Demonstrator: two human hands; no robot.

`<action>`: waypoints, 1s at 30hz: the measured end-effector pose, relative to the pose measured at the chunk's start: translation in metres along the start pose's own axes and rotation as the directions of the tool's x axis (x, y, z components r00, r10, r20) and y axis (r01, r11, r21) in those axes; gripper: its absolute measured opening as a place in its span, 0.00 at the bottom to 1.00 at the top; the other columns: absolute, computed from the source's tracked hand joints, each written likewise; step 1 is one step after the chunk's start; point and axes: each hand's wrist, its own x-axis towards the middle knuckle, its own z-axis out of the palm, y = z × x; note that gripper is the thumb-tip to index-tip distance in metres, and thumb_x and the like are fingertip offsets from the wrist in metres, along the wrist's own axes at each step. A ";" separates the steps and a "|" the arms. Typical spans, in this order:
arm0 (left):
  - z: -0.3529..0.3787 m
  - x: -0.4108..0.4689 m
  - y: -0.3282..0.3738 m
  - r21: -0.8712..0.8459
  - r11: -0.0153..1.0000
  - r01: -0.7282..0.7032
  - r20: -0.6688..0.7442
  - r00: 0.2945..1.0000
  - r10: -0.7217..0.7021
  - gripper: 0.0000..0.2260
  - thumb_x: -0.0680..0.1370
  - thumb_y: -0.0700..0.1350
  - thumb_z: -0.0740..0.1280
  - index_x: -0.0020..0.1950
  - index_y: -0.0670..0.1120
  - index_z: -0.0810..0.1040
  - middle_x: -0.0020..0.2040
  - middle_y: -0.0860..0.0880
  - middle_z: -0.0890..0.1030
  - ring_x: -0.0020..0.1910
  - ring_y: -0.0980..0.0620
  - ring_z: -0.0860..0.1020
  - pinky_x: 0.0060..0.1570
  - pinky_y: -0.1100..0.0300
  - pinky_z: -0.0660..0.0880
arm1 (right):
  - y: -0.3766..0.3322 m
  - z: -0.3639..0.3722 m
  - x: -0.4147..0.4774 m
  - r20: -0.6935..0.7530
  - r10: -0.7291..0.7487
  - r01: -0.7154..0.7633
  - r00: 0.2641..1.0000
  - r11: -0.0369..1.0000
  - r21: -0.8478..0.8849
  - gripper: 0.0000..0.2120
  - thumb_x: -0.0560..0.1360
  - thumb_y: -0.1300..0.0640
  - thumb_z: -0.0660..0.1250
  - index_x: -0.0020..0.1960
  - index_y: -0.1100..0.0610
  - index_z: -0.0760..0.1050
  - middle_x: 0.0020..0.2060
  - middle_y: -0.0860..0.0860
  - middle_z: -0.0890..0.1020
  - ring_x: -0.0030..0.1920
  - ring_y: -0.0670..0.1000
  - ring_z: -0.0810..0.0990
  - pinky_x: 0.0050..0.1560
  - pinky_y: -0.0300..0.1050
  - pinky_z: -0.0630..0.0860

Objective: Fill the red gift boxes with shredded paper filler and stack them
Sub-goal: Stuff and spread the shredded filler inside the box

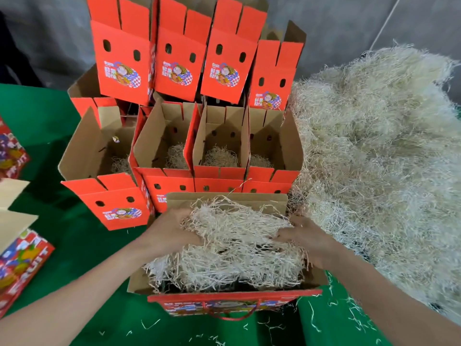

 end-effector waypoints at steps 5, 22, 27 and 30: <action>0.000 -0.001 -0.009 0.140 0.989 -0.057 -0.157 0.984 0.079 0.32 0.72 0.43 0.71 0.74 0.47 0.63 0.73 0.50 0.64 0.70 0.53 0.63 0.65 0.63 0.59 | 0.001 -0.010 0.000 -0.010 0.038 -0.038 0.999 0.999 0.035 0.30 0.71 0.68 0.67 0.70 0.60 0.60 0.56 0.56 0.74 0.59 0.55 0.70 0.67 0.55 0.60; 0.009 -0.018 0.017 -0.347 0.844 -0.409 -0.102 0.911 0.399 0.12 0.70 0.45 0.69 0.50 0.61 0.82 0.60 0.67 0.73 0.58 0.65 0.72 0.55 0.69 0.68 | -0.004 0.033 0.008 0.124 0.059 -0.070 0.991 0.994 0.083 0.32 0.70 0.60 0.71 0.70 0.54 0.62 0.70 0.53 0.67 0.66 0.52 0.67 0.67 0.57 0.64; 0.008 -0.009 0.006 -0.535 0.845 0.000 0.019 1.000 0.012 0.28 0.65 0.58 0.73 0.63 0.62 0.71 0.67 0.56 0.70 0.70 0.52 0.63 0.67 0.50 0.62 | -0.004 0.023 0.007 0.118 0.038 -0.070 0.992 0.959 0.276 0.66 0.52 0.48 0.80 0.76 0.52 0.39 0.74 0.53 0.55 0.73 0.54 0.55 0.71 0.57 0.57; 0.016 -0.010 0.012 -0.590 0.752 0.292 0.290 0.947 -0.140 0.55 0.50 0.59 0.79 0.73 0.46 0.61 0.74 0.49 0.60 0.73 0.48 0.56 0.70 0.46 0.53 | -0.007 0.024 0.003 0.178 0.050 -0.088 0.983 0.973 0.212 0.64 0.48 0.47 0.83 0.75 0.53 0.51 0.69 0.53 0.65 0.68 0.55 0.65 0.68 0.57 0.64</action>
